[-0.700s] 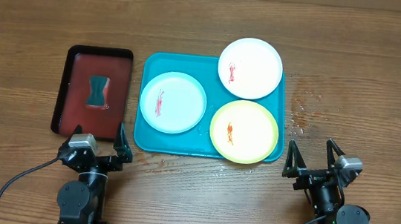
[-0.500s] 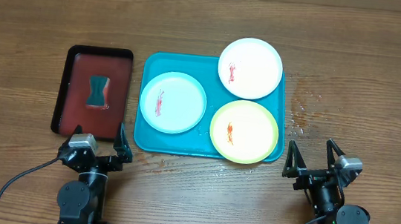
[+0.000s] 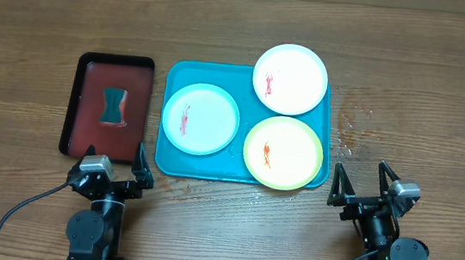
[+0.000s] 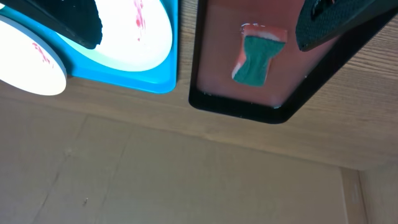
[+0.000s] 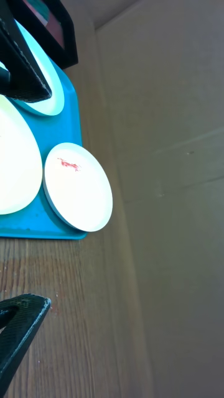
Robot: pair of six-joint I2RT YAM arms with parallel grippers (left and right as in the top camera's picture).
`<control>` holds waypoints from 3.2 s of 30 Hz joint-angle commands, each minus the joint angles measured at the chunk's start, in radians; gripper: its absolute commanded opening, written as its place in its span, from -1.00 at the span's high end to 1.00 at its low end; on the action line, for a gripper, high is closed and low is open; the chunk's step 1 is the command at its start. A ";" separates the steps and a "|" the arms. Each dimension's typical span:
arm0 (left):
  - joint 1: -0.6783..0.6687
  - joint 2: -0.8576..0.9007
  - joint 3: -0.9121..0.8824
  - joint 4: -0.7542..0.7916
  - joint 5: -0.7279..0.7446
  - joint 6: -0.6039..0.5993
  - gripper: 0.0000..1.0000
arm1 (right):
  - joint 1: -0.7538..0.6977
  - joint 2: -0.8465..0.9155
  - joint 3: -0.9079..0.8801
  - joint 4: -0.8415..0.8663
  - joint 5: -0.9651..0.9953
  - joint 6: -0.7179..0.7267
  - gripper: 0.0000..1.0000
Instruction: Clean dirty plates on tray and stack at the side
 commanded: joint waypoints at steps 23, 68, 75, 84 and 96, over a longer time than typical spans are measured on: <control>0.006 -0.011 -0.004 0.001 0.008 0.022 -1.00 | -0.006 -0.012 -0.010 0.008 0.009 -0.012 -1.00; 0.006 -0.011 -0.001 0.043 0.054 -0.015 -0.99 | -0.006 -0.012 -0.010 0.010 -0.019 -0.011 -1.00; 0.006 0.001 0.129 -0.039 0.122 -0.013 -0.99 | -0.006 -0.012 0.042 -0.003 -0.109 -0.012 -1.00; 0.006 0.183 0.518 -0.339 0.135 0.000 -1.00 | -0.006 0.030 0.292 -0.157 -0.123 -0.012 -1.00; 0.005 0.659 1.193 -0.785 0.164 0.057 -1.00 | -0.006 0.426 0.851 -0.516 -0.127 -0.012 -1.00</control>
